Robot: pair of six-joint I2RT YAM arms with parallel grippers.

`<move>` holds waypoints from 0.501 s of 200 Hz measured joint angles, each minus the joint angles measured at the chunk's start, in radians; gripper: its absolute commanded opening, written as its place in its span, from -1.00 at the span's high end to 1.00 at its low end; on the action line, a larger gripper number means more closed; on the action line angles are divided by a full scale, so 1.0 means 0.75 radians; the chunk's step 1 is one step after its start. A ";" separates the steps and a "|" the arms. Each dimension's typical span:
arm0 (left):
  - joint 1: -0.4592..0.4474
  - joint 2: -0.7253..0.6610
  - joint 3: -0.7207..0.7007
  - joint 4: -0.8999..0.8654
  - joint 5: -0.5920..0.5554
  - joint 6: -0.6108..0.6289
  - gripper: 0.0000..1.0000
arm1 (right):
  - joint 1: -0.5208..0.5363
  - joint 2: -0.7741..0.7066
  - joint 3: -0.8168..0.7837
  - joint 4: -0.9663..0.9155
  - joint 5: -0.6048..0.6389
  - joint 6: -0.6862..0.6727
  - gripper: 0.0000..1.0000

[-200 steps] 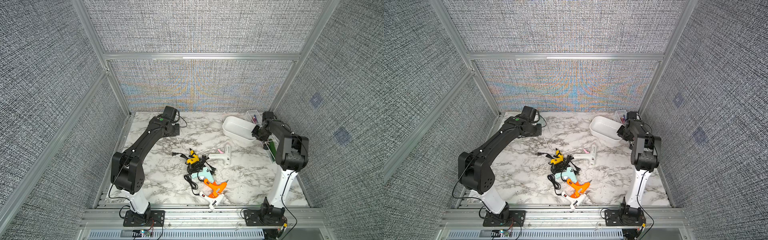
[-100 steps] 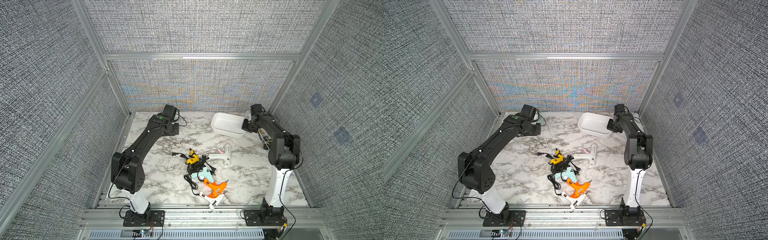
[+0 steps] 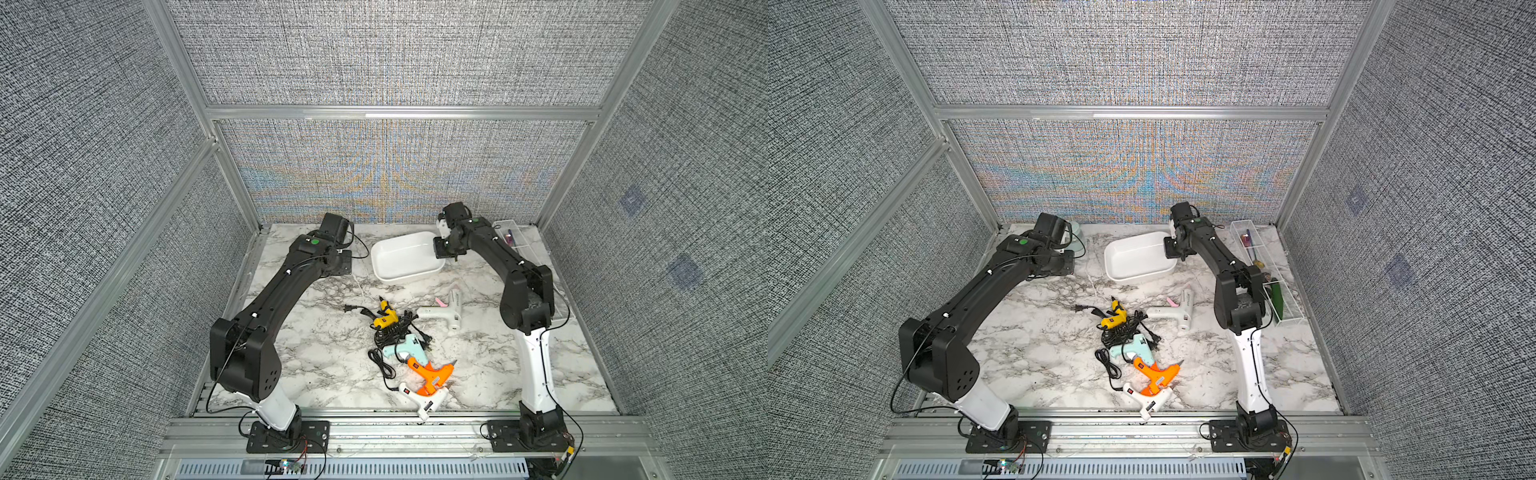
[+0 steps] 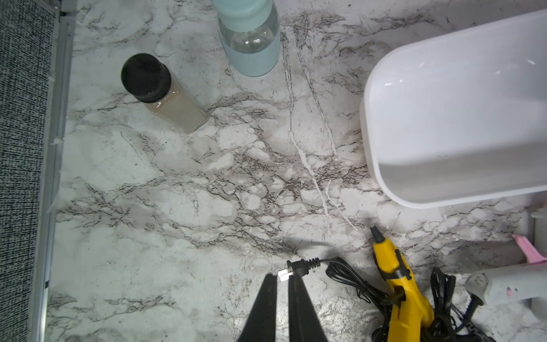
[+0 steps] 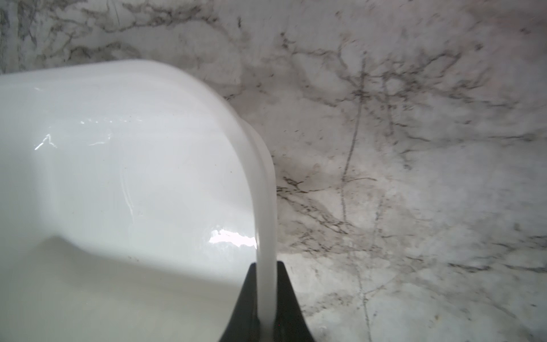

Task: Put the hot melt glue gun into the storage box
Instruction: Move the storage box to the center of the board.

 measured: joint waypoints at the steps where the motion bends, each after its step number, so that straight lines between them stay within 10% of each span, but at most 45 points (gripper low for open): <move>1: 0.000 -0.002 -0.003 0.000 -0.001 0.000 0.65 | 0.001 0.001 -0.001 -0.001 -0.002 0.002 0.85; 51: -0.001 -0.034 -0.070 -0.002 0.013 -0.031 0.04 | 0.022 0.011 -0.082 -0.003 -0.043 0.079 0.58; 100: -0.108 -0.028 -0.097 -0.026 0.050 0.048 -0.17 | 0.039 -0.078 -0.135 0.004 -0.072 0.087 -0.36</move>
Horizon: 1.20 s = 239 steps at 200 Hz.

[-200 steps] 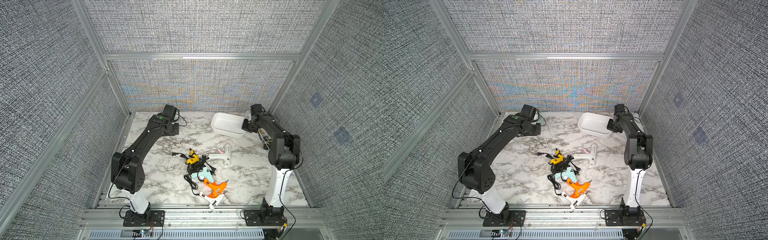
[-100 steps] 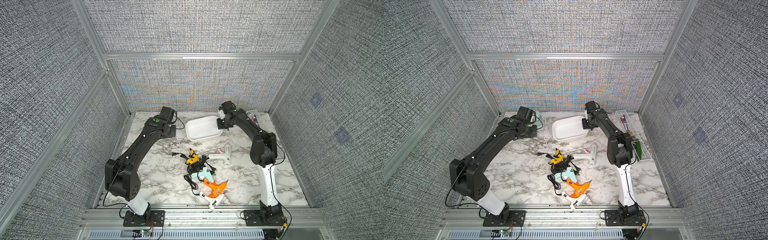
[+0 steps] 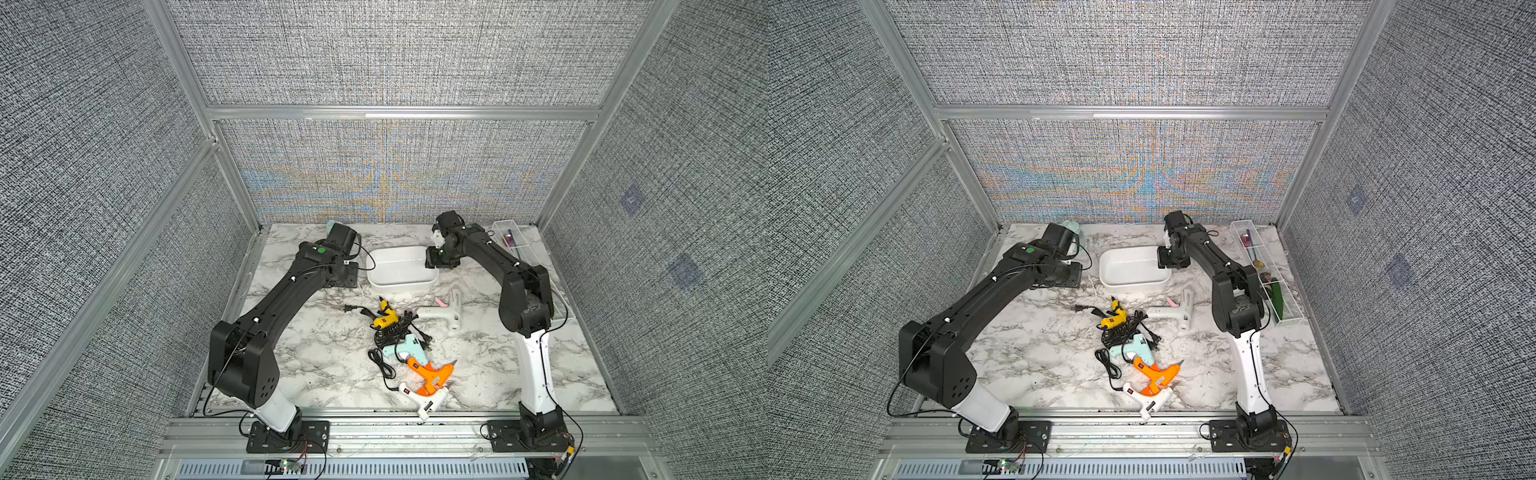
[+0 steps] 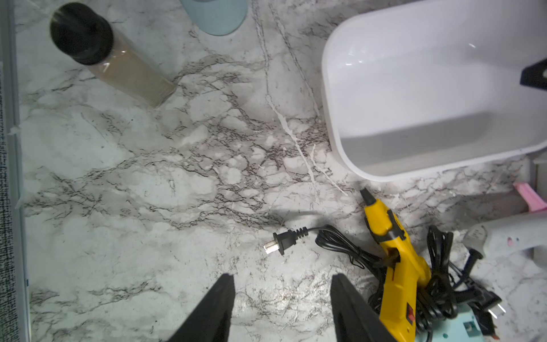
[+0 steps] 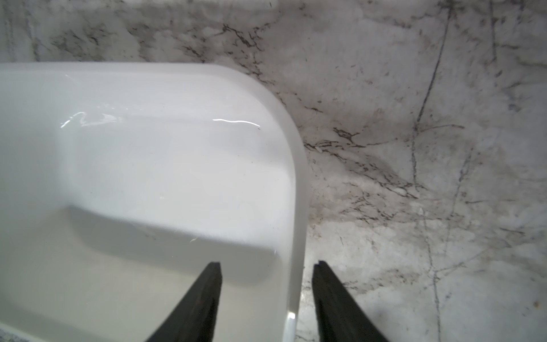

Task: Put the hot melt glue gun into the storage box
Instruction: Move the storage box to the center of the board, then pick up the hot melt adhesive gun from the center of the board.

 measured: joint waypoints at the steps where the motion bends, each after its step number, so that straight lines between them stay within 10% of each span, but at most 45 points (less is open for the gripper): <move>1: -0.005 0.001 0.000 -0.002 0.000 0.005 -0.17 | 0.000 -0.002 0.000 -0.001 0.000 0.000 -0.36; 94: -0.392 0.330 0.187 -0.107 0.174 0.209 -0.28 | -0.139 -0.523 -0.267 0.043 0.158 0.048 -0.41; 239: -0.429 0.544 0.352 -0.486 -0.015 0.409 -0.26 | -0.198 -0.703 -0.553 0.092 0.183 0.041 -0.41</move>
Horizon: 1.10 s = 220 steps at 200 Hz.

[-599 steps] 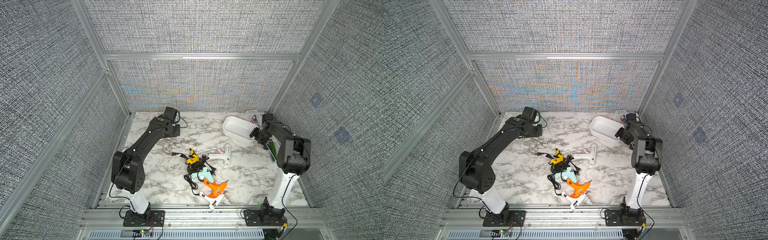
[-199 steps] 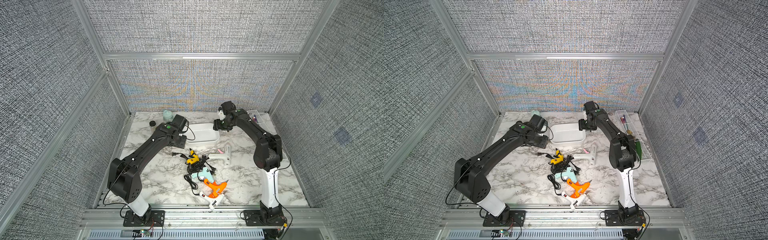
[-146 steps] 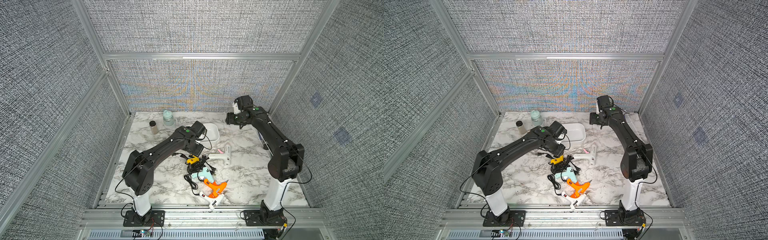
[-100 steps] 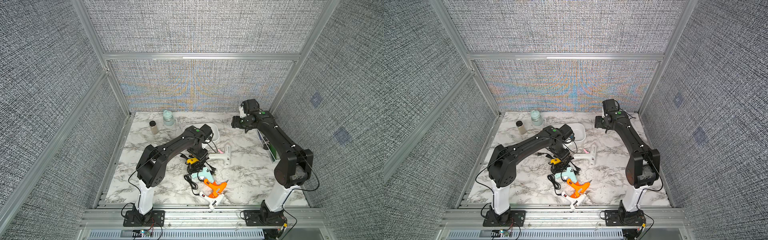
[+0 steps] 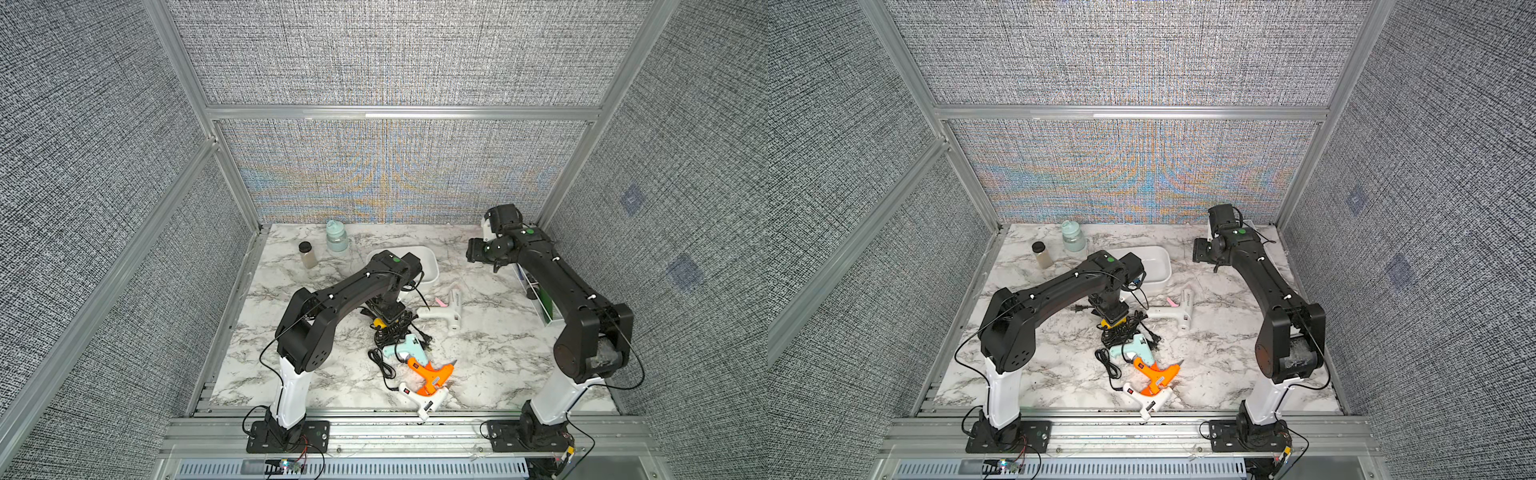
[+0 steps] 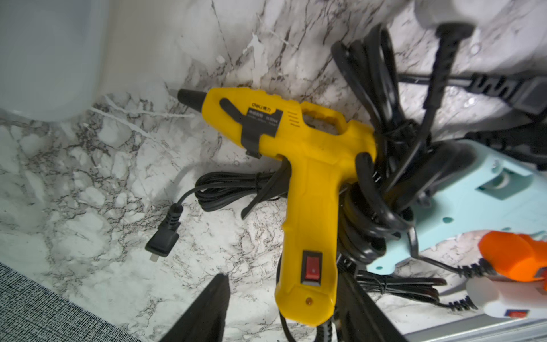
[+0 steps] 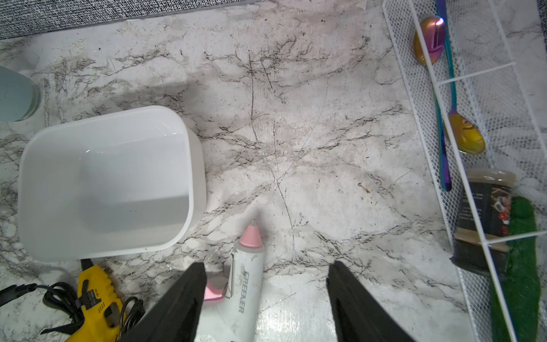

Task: Put the hot melt glue gun into the storage box
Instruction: Pick up the hot melt adhesive gun from the center of the board.

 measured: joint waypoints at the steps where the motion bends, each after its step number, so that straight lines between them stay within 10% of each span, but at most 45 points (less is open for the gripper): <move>1: 0.000 0.001 0.000 -0.001 0.000 -0.001 -0.26 | -0.001 -0.001 -0.002 0.002 0.000 0.000 -0.41; 57: 0.001 0.065 -0.010 -0.005 0.005 -0.006 -0.13 | -0.013 -0.035 -0.050 0.002 -0.001 -0.001 -0.40; 123: 0.001 0.103 -0.043 0.033 0.040 0.007 0.58 | -0.016 -0.024 -0.049 0.003 -0.006 0.000 -0.40; 220: -0.004 -0.479 -0.106 0.024 -0.072 -0.176 0.78 | -0.024 -0.029 -0.077 0.045 -0.040 0.014 -0.40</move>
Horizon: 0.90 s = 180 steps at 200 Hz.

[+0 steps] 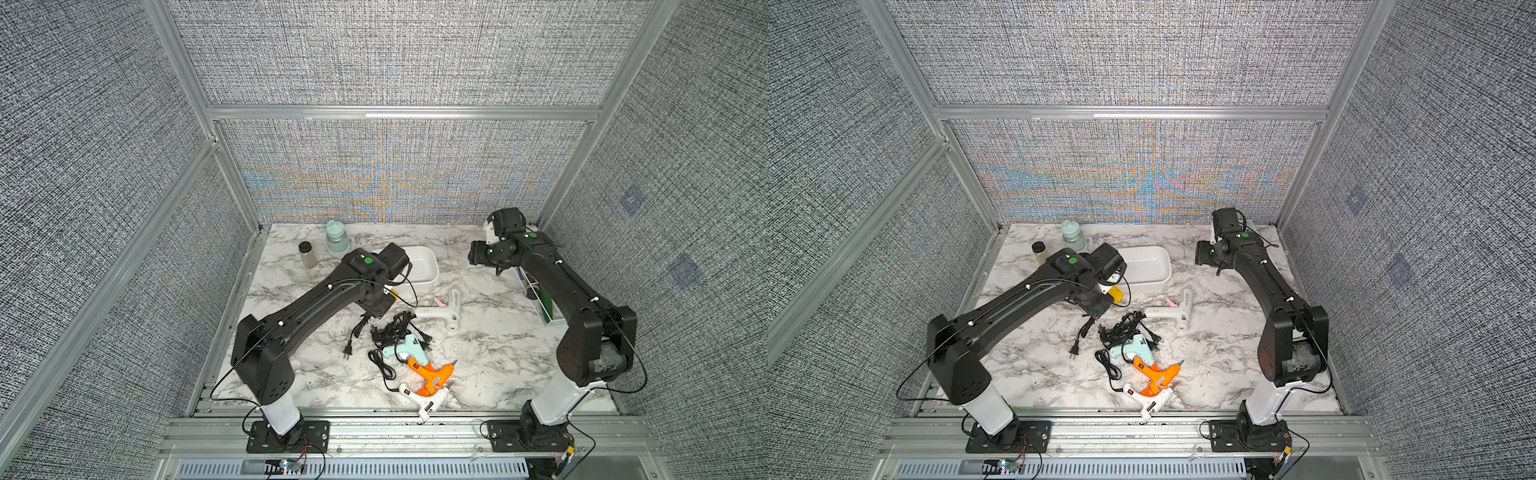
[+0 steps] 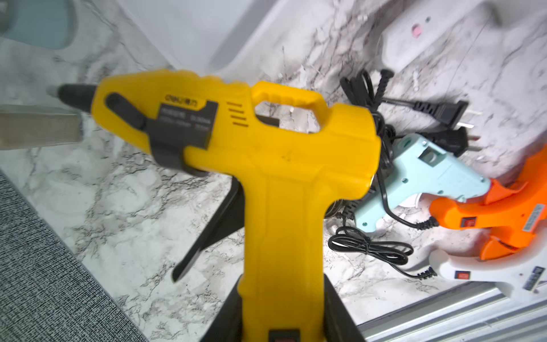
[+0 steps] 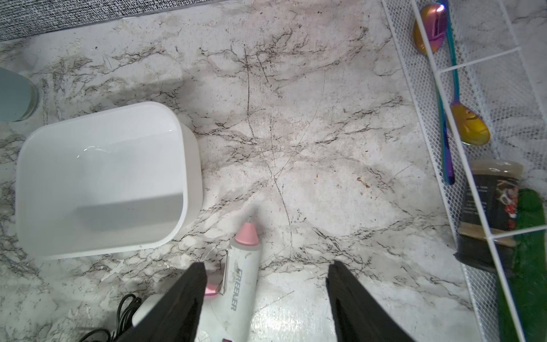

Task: Put the hot melt glue gun into the storage box
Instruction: Pick up the hot melt adhesive gun from the center of the board, then place the hot melt adhesive gun in the storage box.

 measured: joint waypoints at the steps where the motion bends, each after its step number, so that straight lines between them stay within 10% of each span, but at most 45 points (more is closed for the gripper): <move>1: 0.000 -0.007 0.005 -0.001 -0.003 -0.006 0.78 | 0.000 0.000 -0.001 0.001 -0.001 0.002 -0.40; 81: 0.048 -0.081 0.294 0.213 -0.211 -0.183 0.80 | -0.001 -0.042 -0.072 0.037 -0.016 0.008 -0.40; 180: 0.173 0.360 0.573 0.727 -0.313 -0.464 0.85 | -0.040 -0.133 -0.178 0.045 -0.035 0.005 -0.40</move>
